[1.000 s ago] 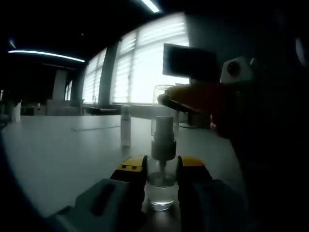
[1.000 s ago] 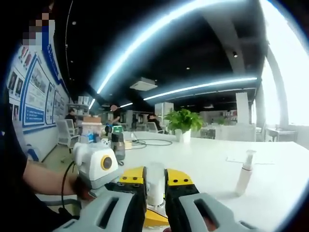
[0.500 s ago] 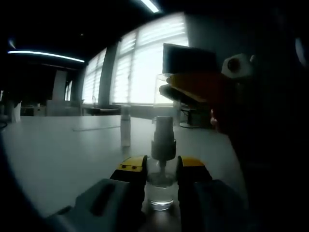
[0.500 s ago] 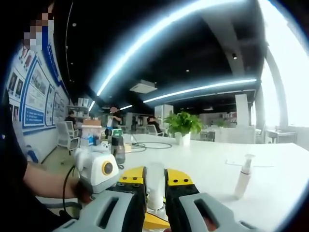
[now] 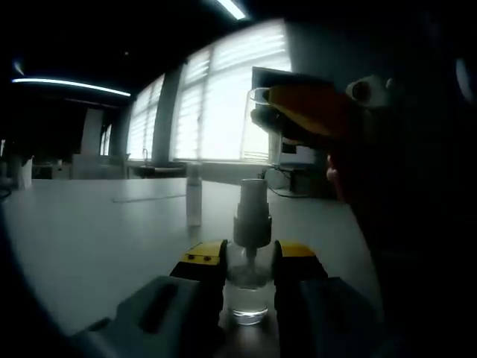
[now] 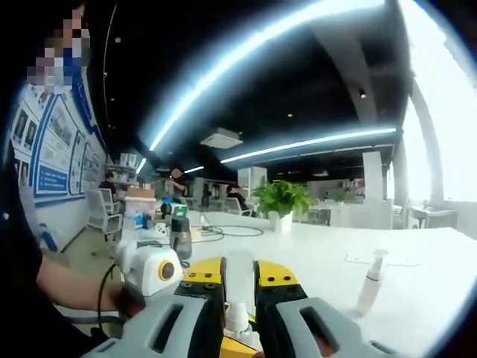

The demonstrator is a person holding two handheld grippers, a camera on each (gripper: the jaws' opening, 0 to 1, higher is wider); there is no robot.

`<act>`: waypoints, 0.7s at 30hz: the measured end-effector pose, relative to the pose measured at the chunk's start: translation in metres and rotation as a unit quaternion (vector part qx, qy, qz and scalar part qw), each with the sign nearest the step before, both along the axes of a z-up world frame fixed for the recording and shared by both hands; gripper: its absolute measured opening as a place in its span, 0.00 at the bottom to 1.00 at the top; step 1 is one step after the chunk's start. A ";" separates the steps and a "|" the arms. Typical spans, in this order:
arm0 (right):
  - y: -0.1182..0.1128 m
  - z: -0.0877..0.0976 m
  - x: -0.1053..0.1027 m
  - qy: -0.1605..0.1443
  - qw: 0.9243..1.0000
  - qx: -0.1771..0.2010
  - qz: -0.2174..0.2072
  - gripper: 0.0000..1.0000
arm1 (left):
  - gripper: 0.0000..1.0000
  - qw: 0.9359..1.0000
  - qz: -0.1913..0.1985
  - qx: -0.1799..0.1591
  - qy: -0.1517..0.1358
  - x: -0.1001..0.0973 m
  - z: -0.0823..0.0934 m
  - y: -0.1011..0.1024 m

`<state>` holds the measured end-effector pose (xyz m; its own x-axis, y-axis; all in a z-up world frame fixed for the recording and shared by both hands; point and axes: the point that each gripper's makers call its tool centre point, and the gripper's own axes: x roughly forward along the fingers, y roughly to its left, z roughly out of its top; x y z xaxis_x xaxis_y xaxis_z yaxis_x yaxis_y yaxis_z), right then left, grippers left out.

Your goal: Clamp pump bottle remove cover press pump head put on cover

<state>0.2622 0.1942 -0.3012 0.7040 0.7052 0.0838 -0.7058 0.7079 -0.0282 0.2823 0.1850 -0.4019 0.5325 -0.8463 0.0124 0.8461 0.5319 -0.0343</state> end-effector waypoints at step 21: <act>-0.067 -0.015 0.013 0.017 0.997 0.024 -0.070 0.10 | 0.16 1.000 0.001 -0.001 0.001 -0.001 0.001 -0.001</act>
